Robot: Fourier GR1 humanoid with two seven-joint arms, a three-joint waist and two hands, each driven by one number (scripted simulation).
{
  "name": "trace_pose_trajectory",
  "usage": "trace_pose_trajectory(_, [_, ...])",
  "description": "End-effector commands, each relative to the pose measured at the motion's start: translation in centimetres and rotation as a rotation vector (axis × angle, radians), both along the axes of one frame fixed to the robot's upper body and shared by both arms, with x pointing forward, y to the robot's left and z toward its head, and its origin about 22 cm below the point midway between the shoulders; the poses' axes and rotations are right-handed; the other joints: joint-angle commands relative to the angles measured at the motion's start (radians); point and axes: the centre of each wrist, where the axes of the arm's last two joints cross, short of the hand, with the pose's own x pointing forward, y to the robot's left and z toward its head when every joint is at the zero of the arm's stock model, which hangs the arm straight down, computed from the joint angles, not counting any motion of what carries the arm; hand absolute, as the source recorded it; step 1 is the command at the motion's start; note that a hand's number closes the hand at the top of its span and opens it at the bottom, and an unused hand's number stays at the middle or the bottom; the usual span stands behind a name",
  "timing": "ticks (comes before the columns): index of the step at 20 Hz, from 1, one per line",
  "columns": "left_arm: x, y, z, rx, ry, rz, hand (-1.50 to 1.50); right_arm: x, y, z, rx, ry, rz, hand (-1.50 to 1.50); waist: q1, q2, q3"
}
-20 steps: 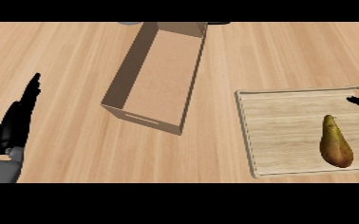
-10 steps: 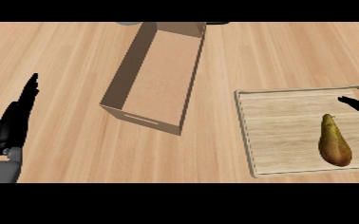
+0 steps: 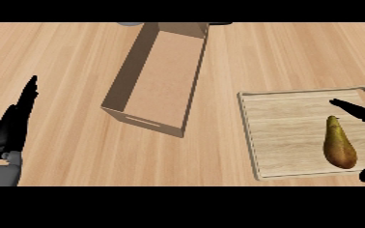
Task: Pick the pear from the tray and place it in the cardboard box
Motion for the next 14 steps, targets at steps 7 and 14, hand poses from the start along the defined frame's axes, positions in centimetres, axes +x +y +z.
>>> trace_pose_trajectory(7, [-0.2,-0.7,-1.5,-0.006,0.001,-0.024,0.0,1.5,1.6,-1.1,-0.125,0.102,-0.049,-1.5,0.006,0.002,0.0])
trace_pose_trajectory(14, [-0.6,-0.4,-0.9,0.004,0.003,-0.006,0.0,-0.6,1.7,-4.9,-0.13,0.07,-0.092,1.5,0.002,0.001,0.0])
